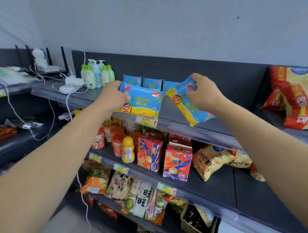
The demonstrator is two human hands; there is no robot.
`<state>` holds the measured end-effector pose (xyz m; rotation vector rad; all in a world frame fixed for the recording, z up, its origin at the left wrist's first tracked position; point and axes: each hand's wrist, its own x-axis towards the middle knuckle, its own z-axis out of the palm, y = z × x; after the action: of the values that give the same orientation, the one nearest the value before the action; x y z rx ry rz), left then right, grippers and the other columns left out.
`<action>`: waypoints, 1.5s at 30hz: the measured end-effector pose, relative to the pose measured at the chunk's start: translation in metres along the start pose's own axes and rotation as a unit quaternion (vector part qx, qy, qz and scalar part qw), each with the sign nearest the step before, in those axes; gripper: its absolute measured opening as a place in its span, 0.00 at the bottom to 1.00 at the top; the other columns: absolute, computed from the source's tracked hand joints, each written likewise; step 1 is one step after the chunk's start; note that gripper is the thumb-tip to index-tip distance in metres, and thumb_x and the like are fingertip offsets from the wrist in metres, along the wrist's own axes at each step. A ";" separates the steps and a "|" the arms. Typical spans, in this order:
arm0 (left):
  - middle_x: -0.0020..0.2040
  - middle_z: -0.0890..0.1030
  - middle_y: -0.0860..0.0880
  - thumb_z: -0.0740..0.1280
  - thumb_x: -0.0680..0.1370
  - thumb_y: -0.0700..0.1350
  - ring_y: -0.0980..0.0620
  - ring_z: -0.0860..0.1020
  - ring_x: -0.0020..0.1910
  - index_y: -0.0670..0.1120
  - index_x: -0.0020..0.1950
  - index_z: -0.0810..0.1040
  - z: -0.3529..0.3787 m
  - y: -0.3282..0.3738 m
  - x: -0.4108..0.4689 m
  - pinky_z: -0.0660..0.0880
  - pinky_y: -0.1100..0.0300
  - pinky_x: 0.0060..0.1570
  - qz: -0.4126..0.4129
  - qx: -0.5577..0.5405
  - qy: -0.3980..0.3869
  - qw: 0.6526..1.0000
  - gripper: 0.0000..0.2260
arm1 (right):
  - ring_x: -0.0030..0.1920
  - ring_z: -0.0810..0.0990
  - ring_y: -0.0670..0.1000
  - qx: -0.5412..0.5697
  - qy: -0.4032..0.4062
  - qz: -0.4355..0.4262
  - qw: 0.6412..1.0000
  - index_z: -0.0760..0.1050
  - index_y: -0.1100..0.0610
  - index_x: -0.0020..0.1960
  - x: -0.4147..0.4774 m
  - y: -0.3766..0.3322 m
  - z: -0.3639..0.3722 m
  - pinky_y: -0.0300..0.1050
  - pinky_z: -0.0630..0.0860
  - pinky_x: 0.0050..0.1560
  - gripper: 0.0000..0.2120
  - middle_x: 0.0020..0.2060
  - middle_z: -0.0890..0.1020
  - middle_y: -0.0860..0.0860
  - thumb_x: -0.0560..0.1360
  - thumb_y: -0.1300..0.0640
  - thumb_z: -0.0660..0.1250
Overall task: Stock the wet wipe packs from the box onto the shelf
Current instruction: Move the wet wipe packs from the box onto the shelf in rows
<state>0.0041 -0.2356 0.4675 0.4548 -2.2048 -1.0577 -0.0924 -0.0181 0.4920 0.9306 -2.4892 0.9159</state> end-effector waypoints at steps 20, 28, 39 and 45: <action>0.51 0.73 0.43 0.60 0.78 0.32 0.45 0.76 0.47 0.41 0.53 0.71 0.021 -0.174 0.310 0.74 0.59 0.33 -0.109 -0.041 -0.030 0.993 0.07 | 0.57 0.76 0.56 -0.235 -0.172 -0.014 0.956 0.62 0.44 0.70 0.266 -0.007 0.187 0.47 0.62 0.46 0.32 0.59 0.77 0.50 0.74 0.72 0.53; 0.48 0.72 0.47 0.58 0.79 0.33 0.50 0.74 0.45 0.43 0.52 0.65 0.072 -0.209 0.375 0.70 0.63 0.30 -0.100 -0.040 -0.060 0.992 0.07 | 0.48 0.74 0.56 -0.236 -0.191 0.023 0.953 0.58 0.54 0.69 0.320 0.017 0.239 0.48 0.64 0.49 0.22 0.56 0.79 0.54 0.78 0.65 0.57; 0.51 0.70 0.45 0.58 0.79 0.33 0.51 0.72 0.45 0.40 0.60 0.66 0.088 -0.225 0.423 0.71 0.62 0.36 -0.110 0.042 -0.087 0.989 0.10 | 0.59 0.72 0.59 -0.329 -0.169 0.049 0.928 0.62 0.58 0.67 0.335 0.039 0.249 0.53 0.68 0.59 0.22 0.60 0.74 0.57 0.75 0.64 0.61; 0.60 0.73 0.40 0.55 0.81 0.35 0.49 0.71 0.50 0.37 0.66 0.66 0.093 -0.229 0.436 0.66 0.67 0.32 -0.072 0.089 -0.068 0.991 0.13 | 0.57 0.75 0.59 -0.279 -0.144 0.046 0.948 0.66 0.58 0.66 0.341 0.043 0.248 0.50 0.72 0.49 0.23 0.60 0.73 0.57 0.73 0.71 0.59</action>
<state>-0.3716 -0.5635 0.4177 0.6454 -2.4286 -0.9958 -0.3906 -0.3180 0.4591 0.7944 -2.8173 0.0622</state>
